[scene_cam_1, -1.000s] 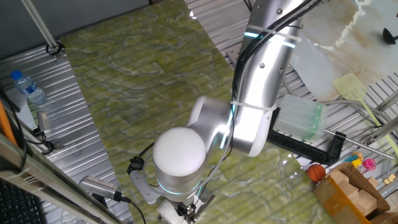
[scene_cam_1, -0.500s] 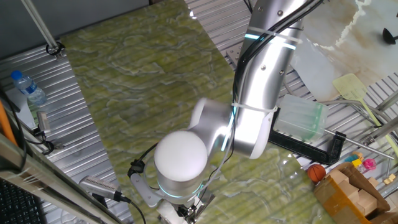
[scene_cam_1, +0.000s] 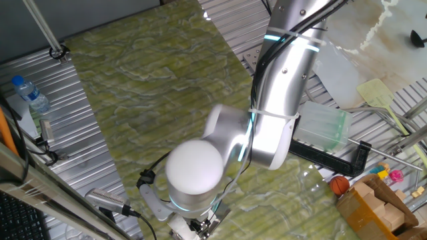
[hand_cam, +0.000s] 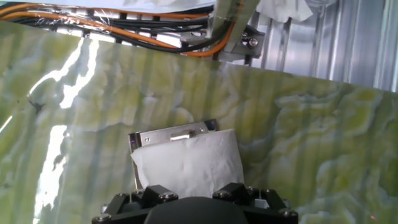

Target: Take the roll of paper down from the shelf

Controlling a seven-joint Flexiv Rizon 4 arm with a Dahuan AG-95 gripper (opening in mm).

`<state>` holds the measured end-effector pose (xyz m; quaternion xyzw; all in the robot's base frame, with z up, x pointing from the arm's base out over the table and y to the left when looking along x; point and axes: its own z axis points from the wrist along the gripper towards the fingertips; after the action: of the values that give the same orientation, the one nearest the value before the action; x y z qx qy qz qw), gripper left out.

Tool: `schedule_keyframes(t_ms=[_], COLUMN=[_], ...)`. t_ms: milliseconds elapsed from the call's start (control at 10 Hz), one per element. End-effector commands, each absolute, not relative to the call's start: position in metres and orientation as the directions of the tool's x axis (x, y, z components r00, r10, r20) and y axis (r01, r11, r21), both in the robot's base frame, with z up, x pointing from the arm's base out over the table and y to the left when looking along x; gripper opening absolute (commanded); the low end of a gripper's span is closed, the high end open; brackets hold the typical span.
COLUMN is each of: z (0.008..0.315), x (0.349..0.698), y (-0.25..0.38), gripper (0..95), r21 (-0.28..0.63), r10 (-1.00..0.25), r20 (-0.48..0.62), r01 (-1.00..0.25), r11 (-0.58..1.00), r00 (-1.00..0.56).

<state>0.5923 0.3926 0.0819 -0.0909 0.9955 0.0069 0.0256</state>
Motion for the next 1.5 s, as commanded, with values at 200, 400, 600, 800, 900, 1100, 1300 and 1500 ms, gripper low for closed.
schedule_keyframes(t_ms=[200, 400, 600, 800, 900, 1100, 1300, 1500], z=[0.083, 0.082, 0.089, 0.099, 0.103, 0.106, 0.104, 0.101], x=[0.594, 0.592, 0.587, 0.585, 0.584, 0.582, 0.577, 0.571], y=[0.394, 0.393, 0.390, 0.387, 0.387, 0.385, 0.384, 0.382], gripper=[0.0, 0.0, 0.0, 0.0, 0.0, 0.0, 0.0, 0.0], r21=[0.002, 0.002, 0.001, 0.001, -0.002, -0.005, -0.009, -0.011], r10=[-0.187, -0.187, -0.191, -0.196, -0.197, -0.193, -0.196, -0.201], r20=[-0.055, -0.054, -0.054, -0.050, -0.048, -0.040, -0.038, -0.036], r01=[-0.188, -0.187, -0.191, -0.196, -0.197, -0.193, -0.196, -0.200], r11=[0.982, 0.982, 0.982, 0.981, 0.980, 0.981, 0.981, 0.980], r00=[-0.981, -0.981, -0.980, -0.979, -0.979, -0.980, -0.980, -0.979])
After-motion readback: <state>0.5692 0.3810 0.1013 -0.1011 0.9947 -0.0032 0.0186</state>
